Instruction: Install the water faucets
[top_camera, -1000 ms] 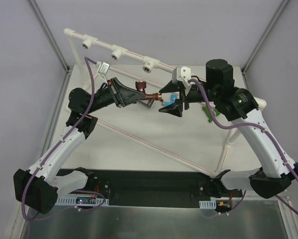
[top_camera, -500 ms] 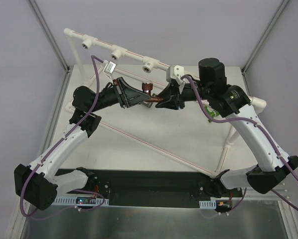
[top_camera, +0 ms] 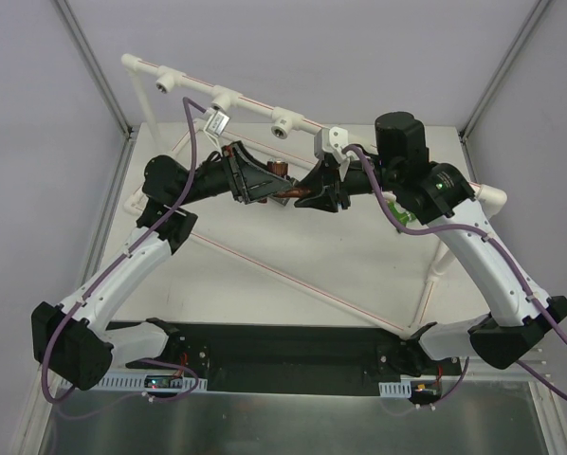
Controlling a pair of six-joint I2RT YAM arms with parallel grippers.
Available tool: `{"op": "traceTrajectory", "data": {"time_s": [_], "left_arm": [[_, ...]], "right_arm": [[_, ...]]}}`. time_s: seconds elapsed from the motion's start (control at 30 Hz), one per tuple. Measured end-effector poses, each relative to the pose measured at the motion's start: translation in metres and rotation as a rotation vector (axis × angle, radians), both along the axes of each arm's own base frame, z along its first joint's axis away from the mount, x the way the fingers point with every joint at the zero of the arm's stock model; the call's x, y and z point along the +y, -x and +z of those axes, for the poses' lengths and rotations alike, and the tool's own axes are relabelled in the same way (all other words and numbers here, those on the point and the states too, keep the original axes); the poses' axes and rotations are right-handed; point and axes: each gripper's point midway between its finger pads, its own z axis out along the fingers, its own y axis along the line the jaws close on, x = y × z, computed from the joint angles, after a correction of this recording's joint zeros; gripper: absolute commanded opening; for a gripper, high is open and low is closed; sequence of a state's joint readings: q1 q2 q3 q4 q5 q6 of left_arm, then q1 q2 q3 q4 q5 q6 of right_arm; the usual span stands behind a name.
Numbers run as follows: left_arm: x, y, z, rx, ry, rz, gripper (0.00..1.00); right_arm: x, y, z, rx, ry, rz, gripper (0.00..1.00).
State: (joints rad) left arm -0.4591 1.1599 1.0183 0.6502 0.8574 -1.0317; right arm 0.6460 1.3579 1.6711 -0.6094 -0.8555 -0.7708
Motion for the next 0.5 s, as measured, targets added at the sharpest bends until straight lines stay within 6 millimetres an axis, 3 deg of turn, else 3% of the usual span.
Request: {"op": "traceTrajectory", "data": {"time_s": [0.5], "left_arm": [[-0.013, 0.009, -0.010, 0.024, -0.037, -0.086, 0.47]], "right_arm": [[-0.001, 0.001, -0.004, 0.006, 0.005, -0.002, 0.02]]}}
